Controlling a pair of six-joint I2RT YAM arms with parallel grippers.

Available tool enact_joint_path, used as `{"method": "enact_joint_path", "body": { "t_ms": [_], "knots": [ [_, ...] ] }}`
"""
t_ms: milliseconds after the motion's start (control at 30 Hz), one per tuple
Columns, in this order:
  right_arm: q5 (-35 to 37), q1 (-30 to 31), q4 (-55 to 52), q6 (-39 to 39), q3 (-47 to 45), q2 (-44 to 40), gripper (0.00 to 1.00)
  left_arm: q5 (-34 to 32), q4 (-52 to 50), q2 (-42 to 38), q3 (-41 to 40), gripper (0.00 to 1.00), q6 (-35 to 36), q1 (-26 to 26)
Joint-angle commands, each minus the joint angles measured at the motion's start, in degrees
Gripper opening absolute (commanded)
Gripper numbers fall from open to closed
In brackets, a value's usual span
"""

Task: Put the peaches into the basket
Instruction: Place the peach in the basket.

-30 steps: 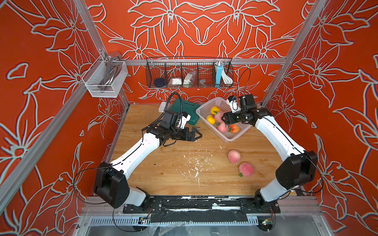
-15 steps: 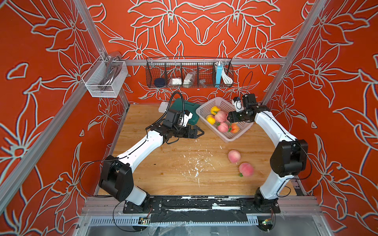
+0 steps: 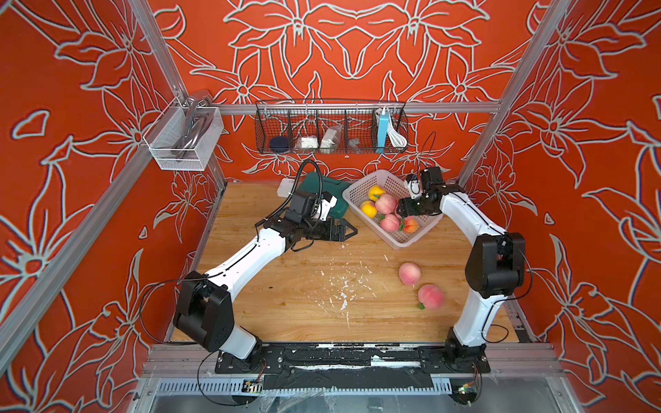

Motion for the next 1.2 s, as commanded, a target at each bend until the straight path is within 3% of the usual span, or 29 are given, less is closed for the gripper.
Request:
{"method": "enact_joint_path", "body": {
  "t_ms": [0, 1167],
  "knots": [
    [1.15, -0.32, 0.11, -0.58, 2.13, 1.63, 0.76, 0.76, 0.97, 0.63, 1.5, 0.99, -0.06, 0.19],
    [2.12, -0.49, -0.61, -0.91, 3.8, 4.38, 0.83, 1.02, 0.18, -0.49, 1.85, 0.99, 0.33, 0.26]
  ]
}}
